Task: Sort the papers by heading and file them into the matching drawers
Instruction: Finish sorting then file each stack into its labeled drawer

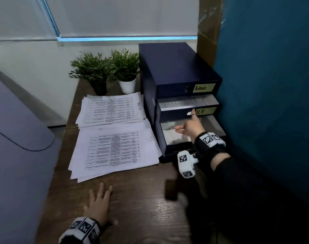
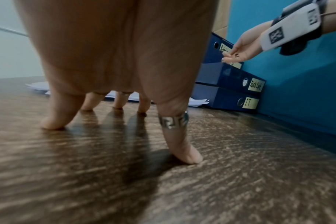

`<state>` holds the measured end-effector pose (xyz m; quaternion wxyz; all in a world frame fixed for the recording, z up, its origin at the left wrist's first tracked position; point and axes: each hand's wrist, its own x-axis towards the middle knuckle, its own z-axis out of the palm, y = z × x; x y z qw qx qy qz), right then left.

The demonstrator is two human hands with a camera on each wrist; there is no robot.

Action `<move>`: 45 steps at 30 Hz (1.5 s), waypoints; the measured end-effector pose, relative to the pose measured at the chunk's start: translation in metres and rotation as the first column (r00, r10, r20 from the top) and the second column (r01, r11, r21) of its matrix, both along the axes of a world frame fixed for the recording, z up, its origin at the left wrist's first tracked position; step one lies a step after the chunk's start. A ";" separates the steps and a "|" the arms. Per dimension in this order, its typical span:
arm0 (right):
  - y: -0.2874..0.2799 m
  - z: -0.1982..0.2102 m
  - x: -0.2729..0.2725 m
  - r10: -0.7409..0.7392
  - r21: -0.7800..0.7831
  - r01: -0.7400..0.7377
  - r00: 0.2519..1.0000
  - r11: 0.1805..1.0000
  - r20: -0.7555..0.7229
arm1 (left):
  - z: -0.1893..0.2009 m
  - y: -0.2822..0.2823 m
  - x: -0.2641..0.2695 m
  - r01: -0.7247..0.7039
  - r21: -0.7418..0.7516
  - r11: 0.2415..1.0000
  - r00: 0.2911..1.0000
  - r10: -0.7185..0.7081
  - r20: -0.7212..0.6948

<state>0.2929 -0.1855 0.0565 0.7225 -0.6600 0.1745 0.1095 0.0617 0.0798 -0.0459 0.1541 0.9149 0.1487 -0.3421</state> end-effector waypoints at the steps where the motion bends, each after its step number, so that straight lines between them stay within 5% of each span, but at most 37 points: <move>1: 0.001 0.004 0.009 0.028 -0.017 -0.028 1.000 0.999 -0.008 | 0.000 0.000 0.000 0.001 0.003 1.000 1.000 -0.001 -0.003; 8: 0.008 0.017 0.048 0.100 -0.092 -0.101 0.995 0.991 -0.013 | -0.001 0.000 0.003 -0.002 -0.006 1.000 1.000 0.002 -0.019; 13: 0.009 0.025 0.046 0.011 -0.112 -0.013 1.000 0.994 -0.017 | 0.001 0.000 0.004 -0.001 -0.003 1.000 0.999 0.001 -0.033; 16: 0.022 0.024 0.032 -0.088 -0.171 0.113 0.985 0.979 0.146 | 0.004 0.001 0.004 0.024 -0.004 1.000 0.999 -0.024 -0.022; 20: 0.076 0.025 0.015 0.160 -0.226 -0.092 0.939 0.970 0.304 | 0.011 0.017 0.013 0.038 -0.001 0.999 0.993 -0.038 0.109; 25: 0.151 -0.006 0.047 0.395 -0.371 -0.339 0.915 0.864 0.084 | 0.014 0.047 0.040 -0.089 -0.048 0.995 0.889 0.101 0.446; 31: 0.194 -0.058 0.105 0.289 -0.684 -0.314 0.945 0.659 -0.155 | -0.017 0.075 0.057 -0.077 -0.018 0.997 0.918 0.078 0.389; 38: 0.216 -0.101 0.149 0.203 -0.786 -0.300 0.953 0.540 -0.225 | -0.050 0.098 0.058 0.043 0.032 0.999 0.885 -0.053 0.463; 45: 0.212 -0.119 0.173 0.258 -0.668 -0.329 0.944 0.668 -0.207 | -0.070 0.097 0.055 0.066 0.014 0.998 0.769 -0.060 0.636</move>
